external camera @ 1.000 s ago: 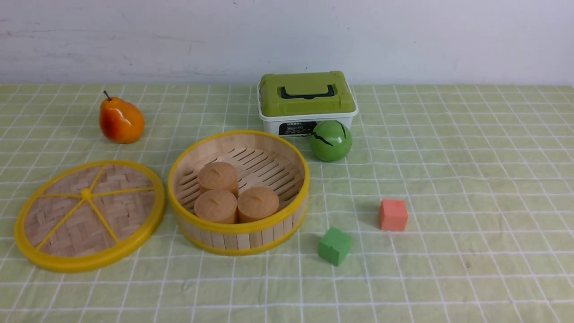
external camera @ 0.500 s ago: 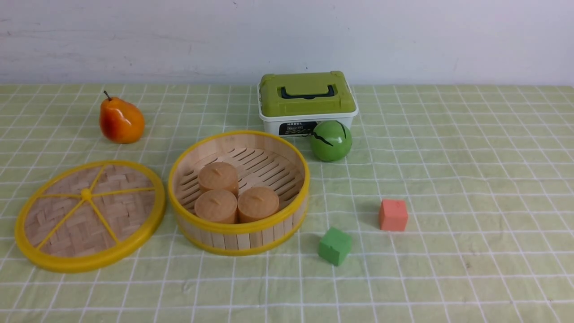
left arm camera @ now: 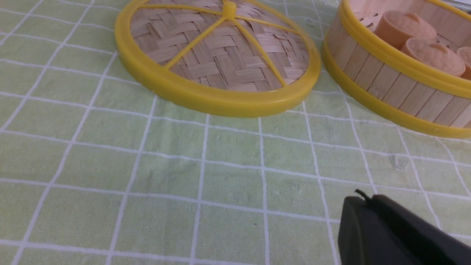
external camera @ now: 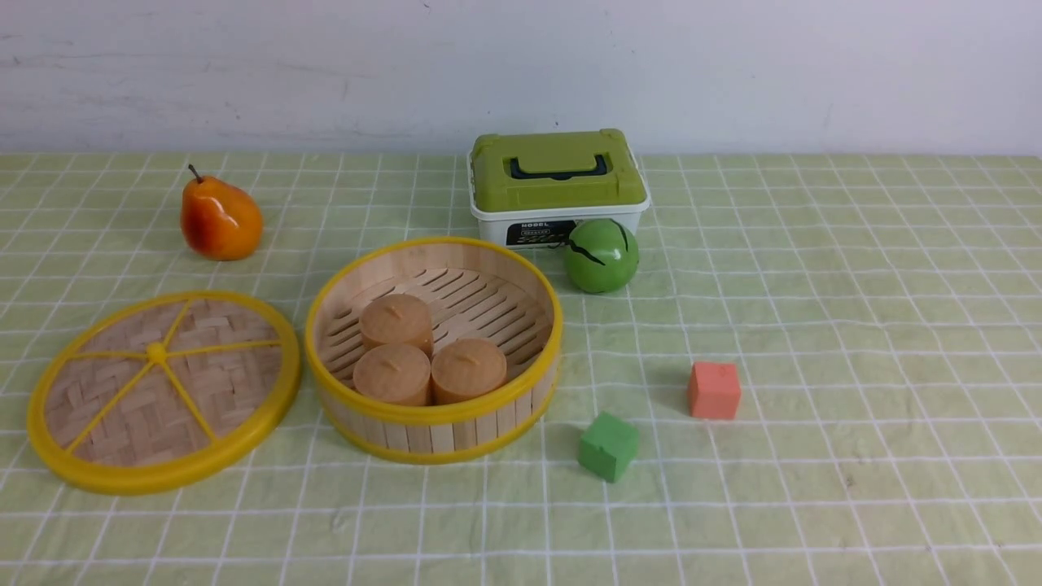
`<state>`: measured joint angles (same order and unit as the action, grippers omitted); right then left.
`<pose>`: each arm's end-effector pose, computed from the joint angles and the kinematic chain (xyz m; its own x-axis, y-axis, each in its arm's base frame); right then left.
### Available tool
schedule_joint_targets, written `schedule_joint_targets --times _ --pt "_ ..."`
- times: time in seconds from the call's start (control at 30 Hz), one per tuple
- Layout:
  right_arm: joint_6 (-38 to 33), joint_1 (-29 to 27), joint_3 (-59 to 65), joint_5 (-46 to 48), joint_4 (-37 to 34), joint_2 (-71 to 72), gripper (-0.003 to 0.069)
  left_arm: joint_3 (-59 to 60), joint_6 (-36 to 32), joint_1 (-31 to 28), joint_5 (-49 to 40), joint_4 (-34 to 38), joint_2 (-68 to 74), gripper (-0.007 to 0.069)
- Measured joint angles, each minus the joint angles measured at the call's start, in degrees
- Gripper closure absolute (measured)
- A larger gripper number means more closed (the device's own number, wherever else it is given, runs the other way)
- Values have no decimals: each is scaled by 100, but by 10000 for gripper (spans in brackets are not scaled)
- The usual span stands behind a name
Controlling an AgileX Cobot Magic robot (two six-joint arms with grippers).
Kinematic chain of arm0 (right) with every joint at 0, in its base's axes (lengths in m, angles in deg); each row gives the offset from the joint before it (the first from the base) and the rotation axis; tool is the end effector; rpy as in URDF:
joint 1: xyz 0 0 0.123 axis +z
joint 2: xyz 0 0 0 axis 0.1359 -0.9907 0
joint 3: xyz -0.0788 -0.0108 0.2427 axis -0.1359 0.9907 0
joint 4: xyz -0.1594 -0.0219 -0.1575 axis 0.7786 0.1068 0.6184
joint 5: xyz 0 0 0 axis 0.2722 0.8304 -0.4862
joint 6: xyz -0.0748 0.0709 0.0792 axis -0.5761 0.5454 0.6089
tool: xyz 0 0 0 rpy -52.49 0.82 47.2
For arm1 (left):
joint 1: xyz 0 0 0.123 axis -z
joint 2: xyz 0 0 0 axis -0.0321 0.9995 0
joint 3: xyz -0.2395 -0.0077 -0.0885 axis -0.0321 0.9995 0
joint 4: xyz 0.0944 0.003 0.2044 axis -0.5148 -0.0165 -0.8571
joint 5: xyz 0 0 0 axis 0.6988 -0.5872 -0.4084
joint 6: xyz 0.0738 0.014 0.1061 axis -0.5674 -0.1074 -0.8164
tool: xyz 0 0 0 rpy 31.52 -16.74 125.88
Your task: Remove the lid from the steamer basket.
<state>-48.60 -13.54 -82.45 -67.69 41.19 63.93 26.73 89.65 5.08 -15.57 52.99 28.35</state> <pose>0.0918 -0.0117 0.1624 -0.2855 0.0614 -0.9564 0.1273 0.9915 0.0257 0.0921 -0.0057 0.1580 -0.3151 -0.2454 -0.9168 -0.0237 0.9677 -0.2509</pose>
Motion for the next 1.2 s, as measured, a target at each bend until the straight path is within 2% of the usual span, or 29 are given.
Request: schedule_joint_targets --times 1.2 --pt "0 0 0 0 0 0 418 0 0 0 0 3 0 568"
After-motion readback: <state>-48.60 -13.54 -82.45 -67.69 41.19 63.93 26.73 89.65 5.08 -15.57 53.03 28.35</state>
